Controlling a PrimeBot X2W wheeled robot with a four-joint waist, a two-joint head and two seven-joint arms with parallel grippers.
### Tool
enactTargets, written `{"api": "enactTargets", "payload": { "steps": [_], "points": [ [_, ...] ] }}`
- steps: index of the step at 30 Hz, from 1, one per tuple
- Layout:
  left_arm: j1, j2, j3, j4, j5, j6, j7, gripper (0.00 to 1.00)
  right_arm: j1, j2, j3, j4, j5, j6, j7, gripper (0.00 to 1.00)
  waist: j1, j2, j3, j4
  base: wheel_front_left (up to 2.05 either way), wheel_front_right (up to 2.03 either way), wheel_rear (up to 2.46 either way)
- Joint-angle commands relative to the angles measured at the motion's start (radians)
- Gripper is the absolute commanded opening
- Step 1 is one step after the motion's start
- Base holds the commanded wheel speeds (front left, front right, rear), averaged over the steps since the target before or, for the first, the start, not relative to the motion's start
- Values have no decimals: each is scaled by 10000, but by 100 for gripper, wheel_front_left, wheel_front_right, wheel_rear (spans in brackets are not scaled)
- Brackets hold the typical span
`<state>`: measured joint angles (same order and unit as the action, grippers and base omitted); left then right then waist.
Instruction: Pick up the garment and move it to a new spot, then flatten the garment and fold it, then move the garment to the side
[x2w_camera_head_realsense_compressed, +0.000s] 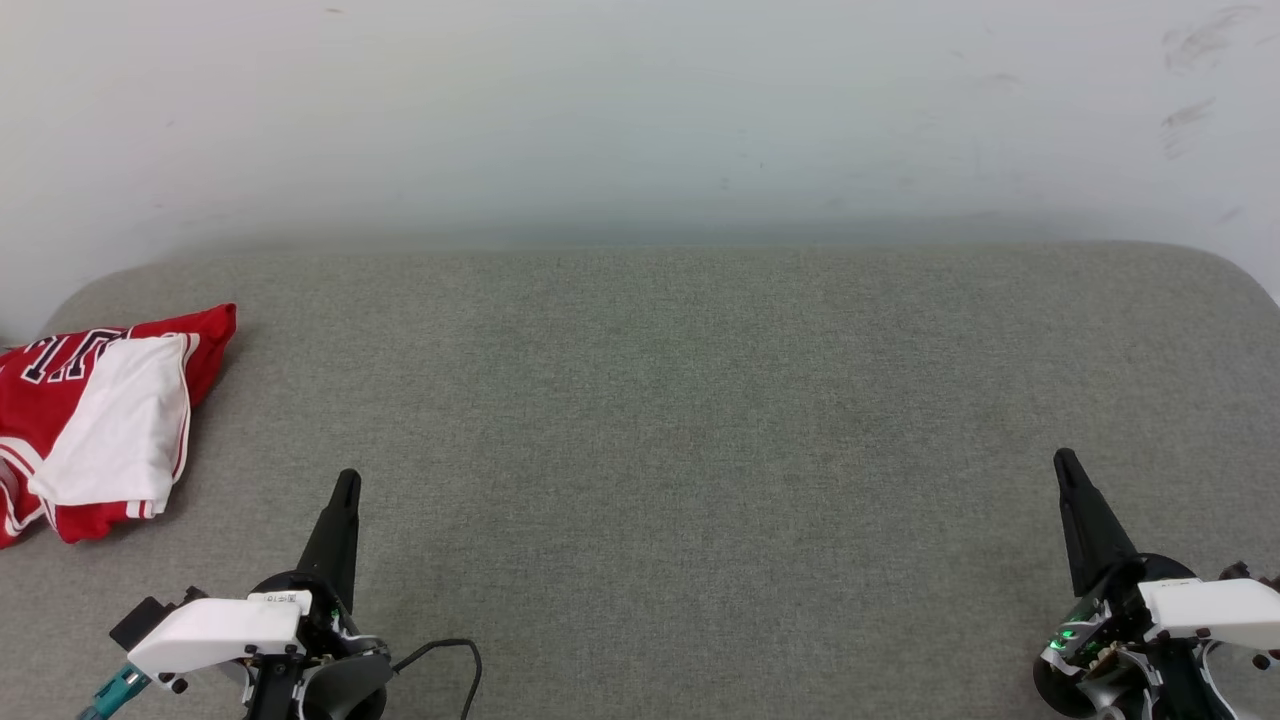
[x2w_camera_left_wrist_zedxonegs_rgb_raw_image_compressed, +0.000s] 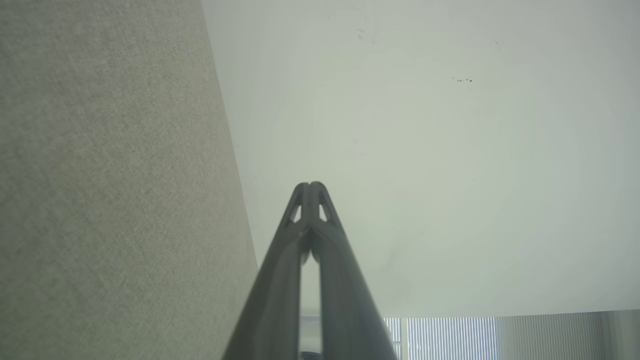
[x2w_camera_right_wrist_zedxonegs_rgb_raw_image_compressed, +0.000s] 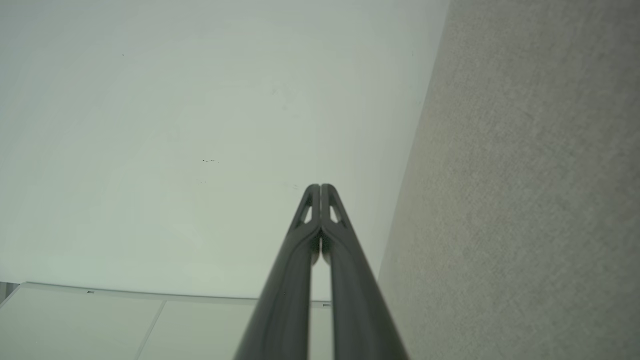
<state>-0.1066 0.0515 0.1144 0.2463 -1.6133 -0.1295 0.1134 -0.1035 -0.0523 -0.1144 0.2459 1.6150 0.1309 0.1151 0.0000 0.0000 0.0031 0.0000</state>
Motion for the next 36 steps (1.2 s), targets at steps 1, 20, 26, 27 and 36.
{"api": "enactTargets", "payload": {
  "steps": [1,20,26,27,36],
  "points": [
    [-65,-23,26,-4,22,-49,50,0,-125,36,-1,8,-53,-3,13,0,0,0,0,0,0,0,0],
    [103,-11,-30,153,7,13,-34,0,130,2,11,157,-8,0,-15,0,0,0,1,0,0,0,0],
    [214,-12,-30,-21,270,15,-331,100,227,5,30,131,-347,0,-313,100,0,0,7,-1,0,0,0],
    [225,-12,-2,-45,390,14,-381,100,233,5,25,103,-468,0,-364,100,0,0,8,-1,0,0,0],
    [250,-11,80,-590,2061,306,-806,100,331,6,-24,-548,-2508,0,-793,100,0,0,37,7,0,0,0]
  ]
}}
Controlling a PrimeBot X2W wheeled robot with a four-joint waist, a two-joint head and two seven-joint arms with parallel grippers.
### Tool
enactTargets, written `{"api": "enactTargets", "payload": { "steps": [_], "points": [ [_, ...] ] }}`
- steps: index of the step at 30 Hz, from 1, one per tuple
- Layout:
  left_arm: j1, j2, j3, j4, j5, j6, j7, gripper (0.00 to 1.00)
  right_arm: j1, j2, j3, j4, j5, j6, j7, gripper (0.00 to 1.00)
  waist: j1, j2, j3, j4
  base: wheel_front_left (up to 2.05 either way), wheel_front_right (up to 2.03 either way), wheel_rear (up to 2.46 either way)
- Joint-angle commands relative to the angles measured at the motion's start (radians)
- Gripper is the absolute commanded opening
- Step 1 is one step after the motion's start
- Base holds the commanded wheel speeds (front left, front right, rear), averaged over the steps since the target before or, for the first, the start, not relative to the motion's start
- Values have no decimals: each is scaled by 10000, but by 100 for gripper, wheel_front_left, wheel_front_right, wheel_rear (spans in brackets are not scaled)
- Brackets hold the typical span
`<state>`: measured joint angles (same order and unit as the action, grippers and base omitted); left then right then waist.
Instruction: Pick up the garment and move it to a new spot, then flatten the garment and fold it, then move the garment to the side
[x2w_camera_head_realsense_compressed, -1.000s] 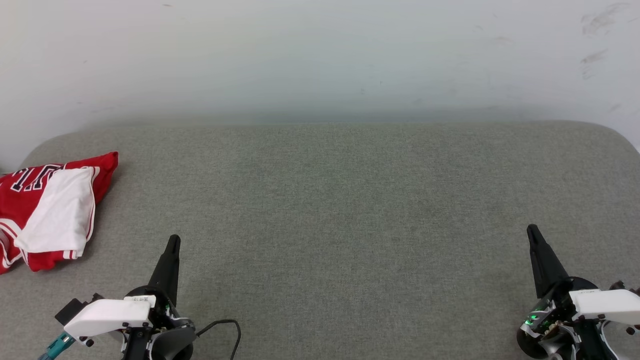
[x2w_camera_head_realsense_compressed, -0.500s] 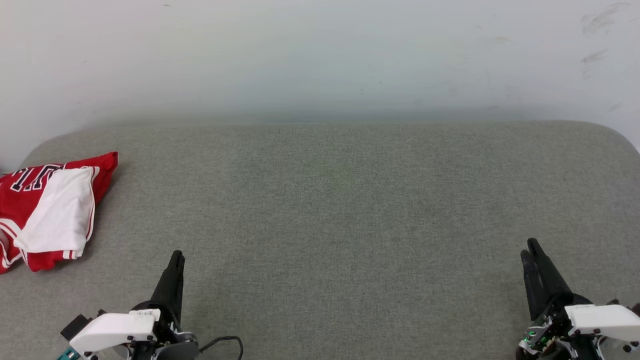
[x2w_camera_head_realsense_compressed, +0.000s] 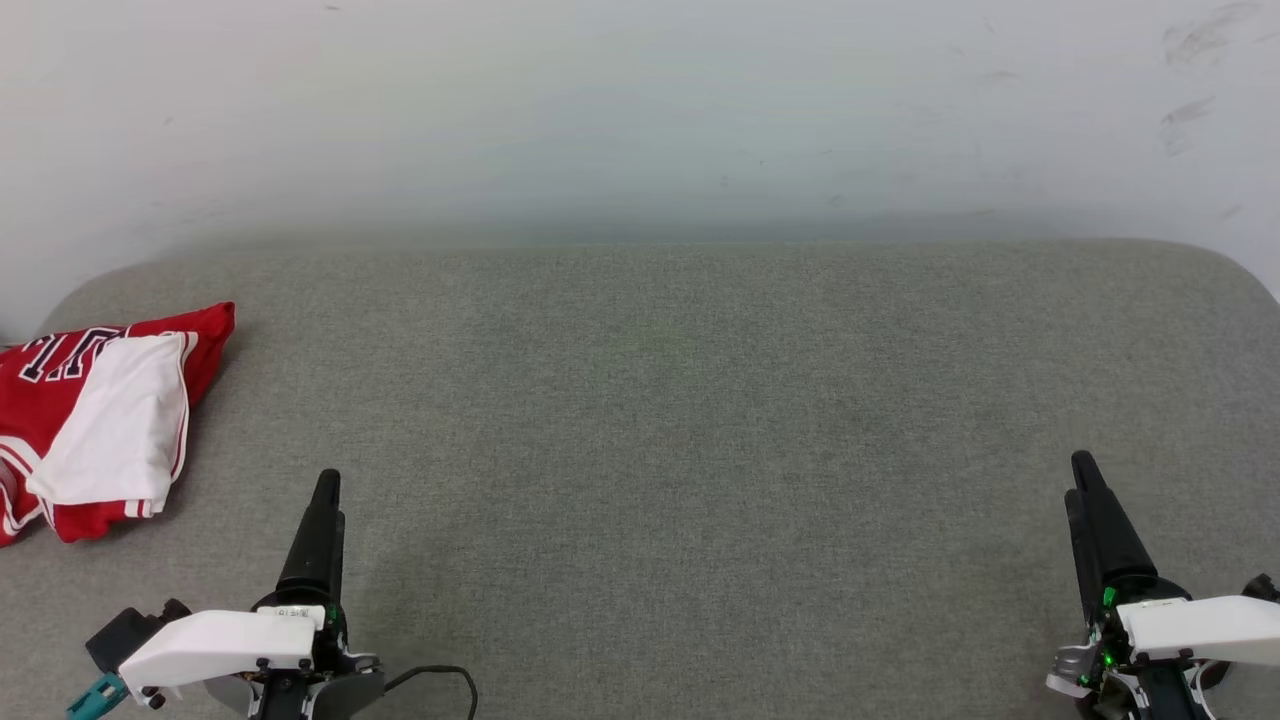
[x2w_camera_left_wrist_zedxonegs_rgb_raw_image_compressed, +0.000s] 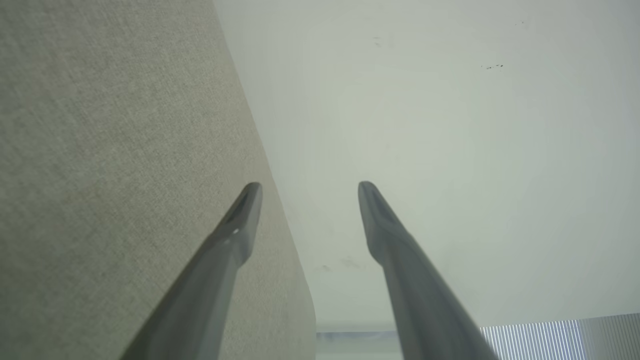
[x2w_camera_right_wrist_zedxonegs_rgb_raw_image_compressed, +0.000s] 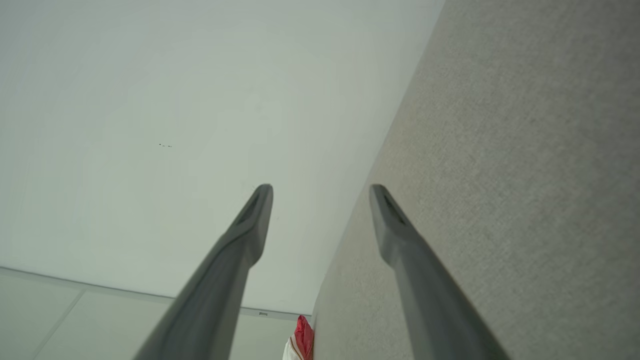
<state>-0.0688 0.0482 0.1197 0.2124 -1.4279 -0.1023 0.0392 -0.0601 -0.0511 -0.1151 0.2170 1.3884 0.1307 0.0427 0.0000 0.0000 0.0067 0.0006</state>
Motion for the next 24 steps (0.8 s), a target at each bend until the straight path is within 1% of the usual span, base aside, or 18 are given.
{"api": "enactTargets", "payload": {
  "steps": [1,7,16,19,20,24],
  "points": [
    [-125,22,29,-342,380,99,-109,100,-96,-5,-19,-357,-480,2,-113,100,0,0,6,3,0,0,0],
    [-57,23,-70,-799,1561,445,-366,100,-19,-4,119,-838,-1923,2,-374,100,0,0,33,15,0,0,0],
    [58,23,-434,-1220,3423,922,-722,100,124,-3,352,-1164,-3778,2,-733,100,0,0,52,45,0,0,0],
    [100,24,-558,-1317,4058,1056,-833,100,190,-2,419,-1239,-4344,1,-844,100,0,0,52,53,0,0,0],
    [100,24,-558,-1317,4058,1056,-833,100,190,-2,419,-1239,-4344,1,-844,100,0,0,52,53,0,0,0],
    [148,24,-686,-1445,4779,1228,-978,100,265,-2,493,-1322,-5034,1,-987,100,0,0,52,67,0,0,0]
  ]
}}
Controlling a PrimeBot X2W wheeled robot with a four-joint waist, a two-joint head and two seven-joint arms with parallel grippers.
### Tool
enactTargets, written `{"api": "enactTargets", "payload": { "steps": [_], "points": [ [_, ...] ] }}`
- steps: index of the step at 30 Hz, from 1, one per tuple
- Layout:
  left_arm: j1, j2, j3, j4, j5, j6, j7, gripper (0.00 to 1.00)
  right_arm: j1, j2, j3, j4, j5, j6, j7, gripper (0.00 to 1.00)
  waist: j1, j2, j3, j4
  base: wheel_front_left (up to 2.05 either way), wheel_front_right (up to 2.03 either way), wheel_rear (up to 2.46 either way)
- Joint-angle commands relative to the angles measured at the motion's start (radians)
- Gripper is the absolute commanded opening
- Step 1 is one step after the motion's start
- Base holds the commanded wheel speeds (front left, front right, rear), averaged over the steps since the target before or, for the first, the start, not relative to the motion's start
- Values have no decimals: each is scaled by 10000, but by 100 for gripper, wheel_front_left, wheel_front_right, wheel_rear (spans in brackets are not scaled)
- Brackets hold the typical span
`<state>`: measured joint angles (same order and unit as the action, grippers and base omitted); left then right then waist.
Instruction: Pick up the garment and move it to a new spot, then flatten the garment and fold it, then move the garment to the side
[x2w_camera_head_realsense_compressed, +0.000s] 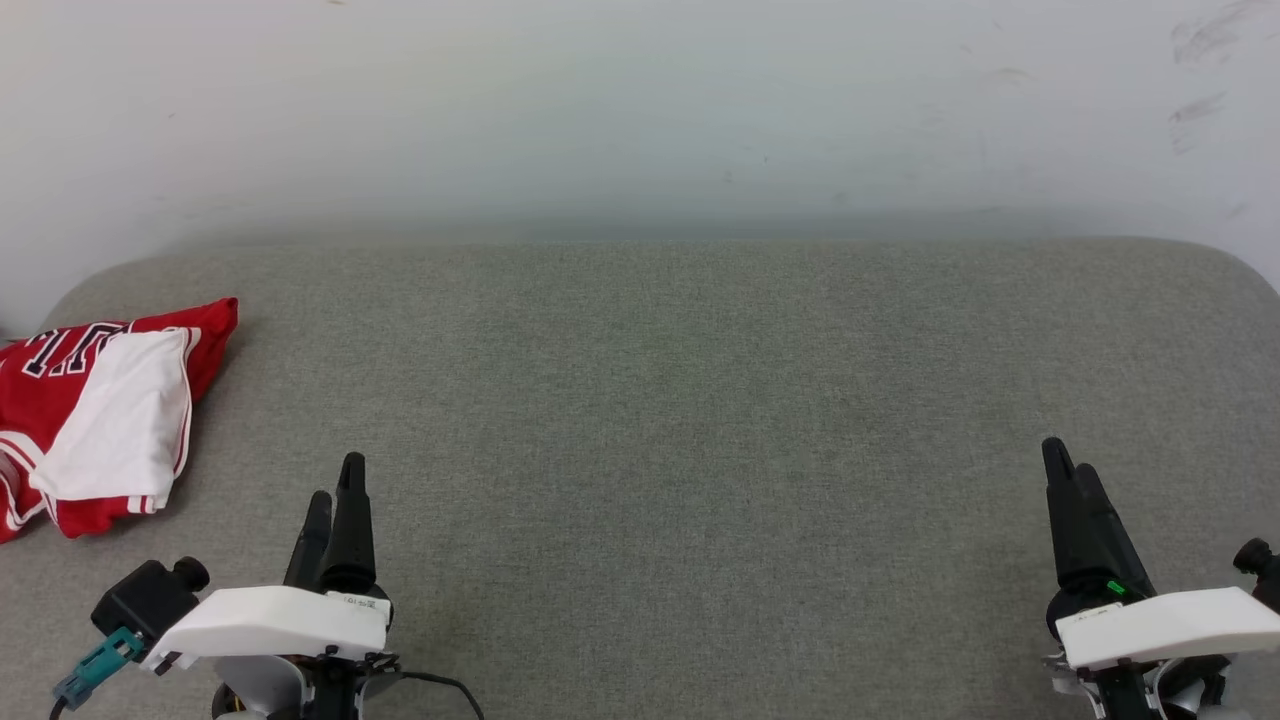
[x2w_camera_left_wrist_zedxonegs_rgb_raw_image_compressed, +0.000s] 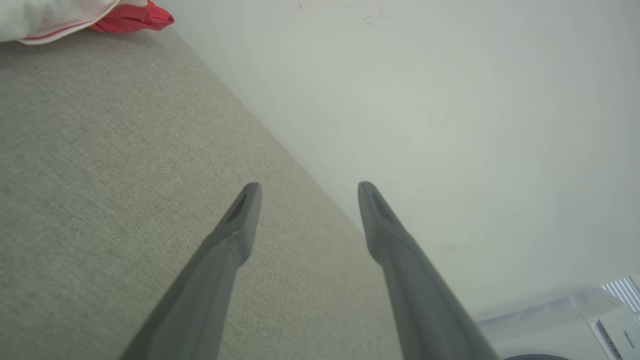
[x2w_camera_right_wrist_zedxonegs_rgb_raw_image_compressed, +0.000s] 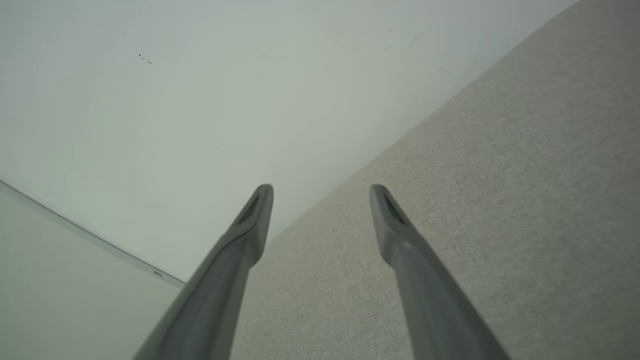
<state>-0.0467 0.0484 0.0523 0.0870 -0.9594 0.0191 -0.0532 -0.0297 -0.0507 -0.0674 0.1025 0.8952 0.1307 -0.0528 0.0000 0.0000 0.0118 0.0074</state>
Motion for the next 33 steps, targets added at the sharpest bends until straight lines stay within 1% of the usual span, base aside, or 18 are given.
{"api": "enactTargets", "payload": {
  "steps": [1,16,33],
  "points": [
    [-55,22,-37,-212,276,53,-87,100,-23,-5,31,-196,-270,1,-66,100,0,0,-1,3,0,0,0],
    [134,35,-516,-398,3009,561,-570,100,149,-3,203,-367,-2684,1,-559,100,0,0,-4,32,0,0,0],
    [280,312,-1160,-719,5100,1181,-1038,100,353,0,333,-679,-4912,0,-1029,100,0,0,21,86,0,0,0]
  ]
}}
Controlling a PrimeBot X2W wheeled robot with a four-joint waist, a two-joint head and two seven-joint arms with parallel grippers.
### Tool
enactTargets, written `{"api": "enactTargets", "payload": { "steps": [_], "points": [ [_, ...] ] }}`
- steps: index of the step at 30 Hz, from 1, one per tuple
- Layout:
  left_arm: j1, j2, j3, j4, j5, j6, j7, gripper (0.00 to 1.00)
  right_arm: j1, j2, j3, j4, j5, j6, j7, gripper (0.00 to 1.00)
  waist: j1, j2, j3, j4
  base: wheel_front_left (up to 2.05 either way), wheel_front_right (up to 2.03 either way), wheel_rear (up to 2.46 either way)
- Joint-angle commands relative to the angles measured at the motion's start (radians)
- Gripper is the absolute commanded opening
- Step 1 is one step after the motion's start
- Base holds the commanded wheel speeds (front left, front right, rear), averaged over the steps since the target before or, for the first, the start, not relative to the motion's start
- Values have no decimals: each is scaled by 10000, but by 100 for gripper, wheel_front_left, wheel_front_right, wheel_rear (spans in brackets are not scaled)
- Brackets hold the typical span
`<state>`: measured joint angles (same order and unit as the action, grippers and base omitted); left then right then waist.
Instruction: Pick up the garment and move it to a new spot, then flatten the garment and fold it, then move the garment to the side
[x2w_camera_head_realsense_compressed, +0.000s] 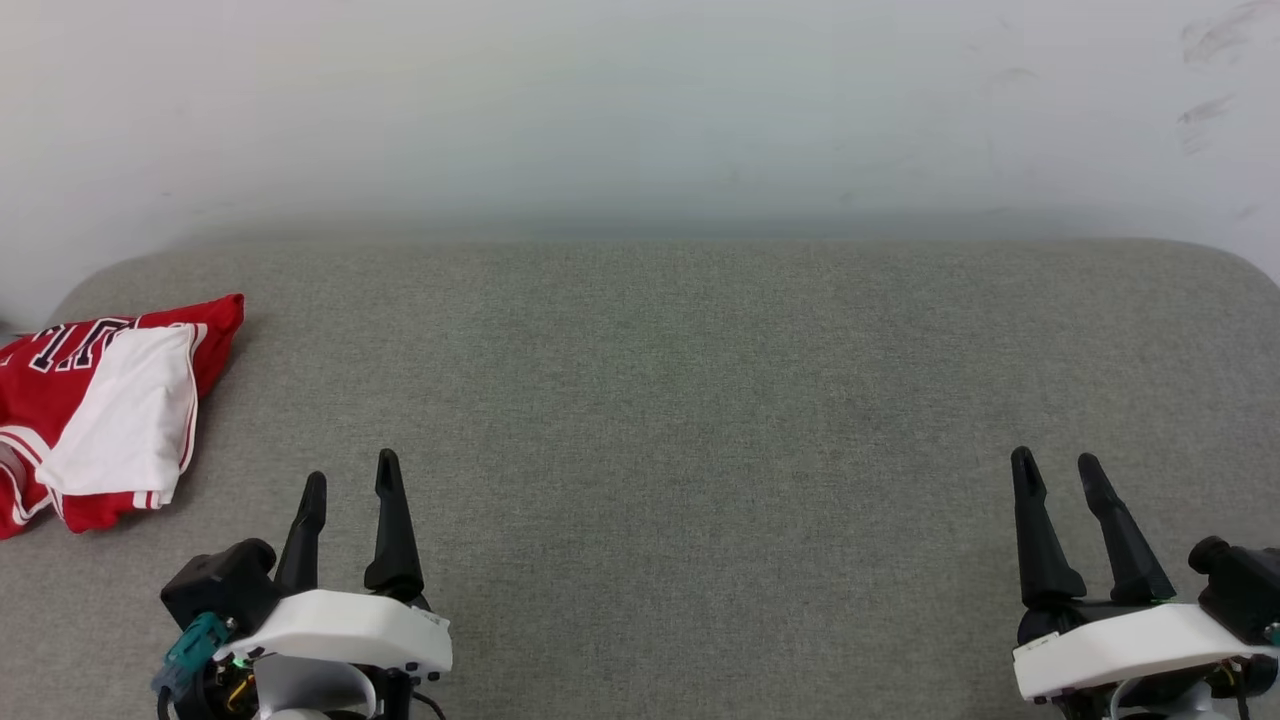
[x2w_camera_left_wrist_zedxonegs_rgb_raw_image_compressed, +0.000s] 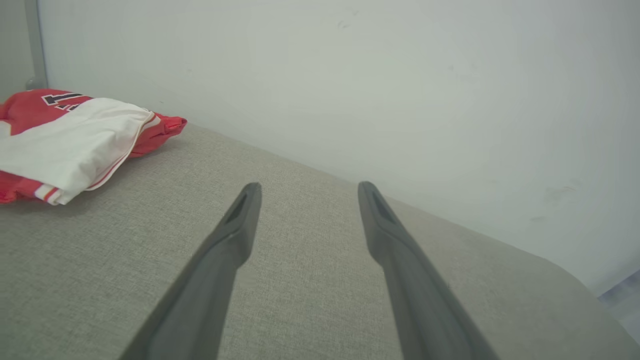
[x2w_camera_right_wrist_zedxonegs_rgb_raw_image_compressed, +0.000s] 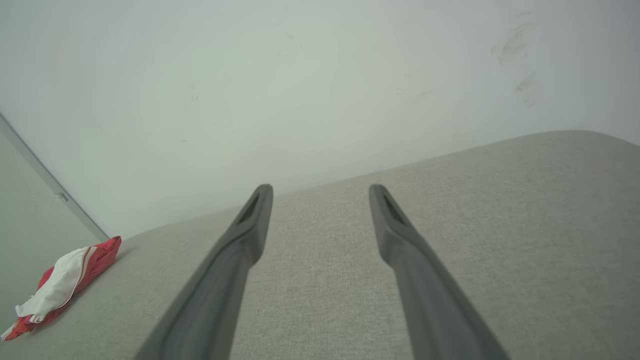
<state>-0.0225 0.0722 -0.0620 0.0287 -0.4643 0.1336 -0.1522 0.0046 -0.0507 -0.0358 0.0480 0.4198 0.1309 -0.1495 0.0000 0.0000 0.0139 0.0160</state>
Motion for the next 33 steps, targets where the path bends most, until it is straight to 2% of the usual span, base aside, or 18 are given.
{"api": "enactTargets", "payload": {
  "steps": [1,14,33],
  "points": [
    [50,86,-57,-156,254,75,-71,100,23,0,26,-147,-277,-2,-97,100,0,0,-5,2,0,0,0],
    [261,287,-484,-374,1467,342,-386,100,201,3,119,-367,-1675,-2,-402,100,0,0,-49,15,0,0,0],
    [392,187,-571,-597,2877,146,-790,100,340,7,103,-722,-3059,-3,-818,100,0,0,36,56,0,0,0]
  ]
}}
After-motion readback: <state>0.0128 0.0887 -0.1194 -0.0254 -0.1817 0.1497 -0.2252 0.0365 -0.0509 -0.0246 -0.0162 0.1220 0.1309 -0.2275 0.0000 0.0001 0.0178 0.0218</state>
